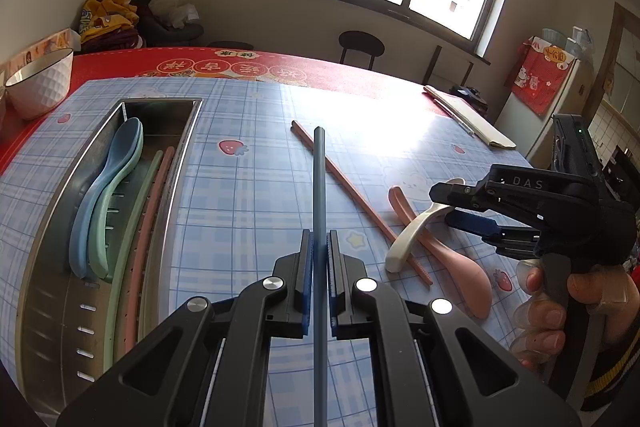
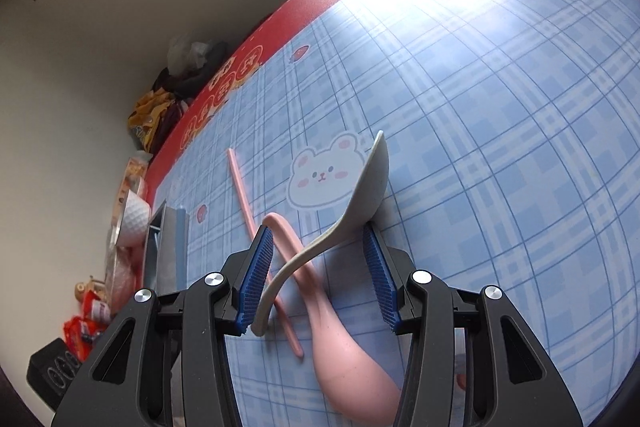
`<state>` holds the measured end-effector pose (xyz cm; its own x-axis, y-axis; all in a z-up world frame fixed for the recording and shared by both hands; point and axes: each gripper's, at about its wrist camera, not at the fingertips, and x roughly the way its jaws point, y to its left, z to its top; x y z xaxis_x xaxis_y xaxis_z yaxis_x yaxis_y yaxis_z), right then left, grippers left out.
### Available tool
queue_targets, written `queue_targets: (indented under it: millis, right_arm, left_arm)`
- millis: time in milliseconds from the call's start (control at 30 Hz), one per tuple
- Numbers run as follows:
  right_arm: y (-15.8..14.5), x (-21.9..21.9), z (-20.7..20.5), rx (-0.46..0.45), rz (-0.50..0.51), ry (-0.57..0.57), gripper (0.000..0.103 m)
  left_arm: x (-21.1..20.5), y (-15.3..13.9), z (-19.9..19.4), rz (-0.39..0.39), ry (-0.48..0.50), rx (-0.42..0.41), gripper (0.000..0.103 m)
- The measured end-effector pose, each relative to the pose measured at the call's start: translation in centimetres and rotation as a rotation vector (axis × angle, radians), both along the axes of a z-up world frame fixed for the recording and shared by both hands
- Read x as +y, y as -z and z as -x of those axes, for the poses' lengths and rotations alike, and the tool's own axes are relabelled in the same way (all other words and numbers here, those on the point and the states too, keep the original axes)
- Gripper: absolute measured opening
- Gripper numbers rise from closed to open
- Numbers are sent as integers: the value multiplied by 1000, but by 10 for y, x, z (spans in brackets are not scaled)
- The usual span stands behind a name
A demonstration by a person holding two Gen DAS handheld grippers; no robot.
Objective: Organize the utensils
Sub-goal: 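Lower the open right gripper toward the white spoon handle, then close the right gripper on the white spoon and lift it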
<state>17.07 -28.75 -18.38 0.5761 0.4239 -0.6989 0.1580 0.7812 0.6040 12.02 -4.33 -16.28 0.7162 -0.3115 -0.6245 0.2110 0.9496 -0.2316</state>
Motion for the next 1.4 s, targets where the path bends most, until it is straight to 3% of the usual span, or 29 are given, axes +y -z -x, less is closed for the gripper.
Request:
queue_targets:
  millis: [133, 300, 400, 600, 1400]
  right_arm:
    - [-5, 11, -13, -8, 128, -23, 36]
    - [-4, 15, -23, -4, 130, -74, 18]
    - [-6, 21, -24, -19, 147, -95, 15]
    - [0, 27, -25, 5, 69, -112, 17]
    - [-5, 69, -6, -23, 70, -272, 25]
  left_arm:
    - [1, 0, 1, 6, 2, -2, 7]
    - [3, 0, 1, 8, 3, -2, 7]
    - [3, 1, 1, 11, 5, 0, 7]
    - [4, 1, -1, 9, 7, 4, 7]
    - [12, 3, -8, 52, 8, 36, 7]
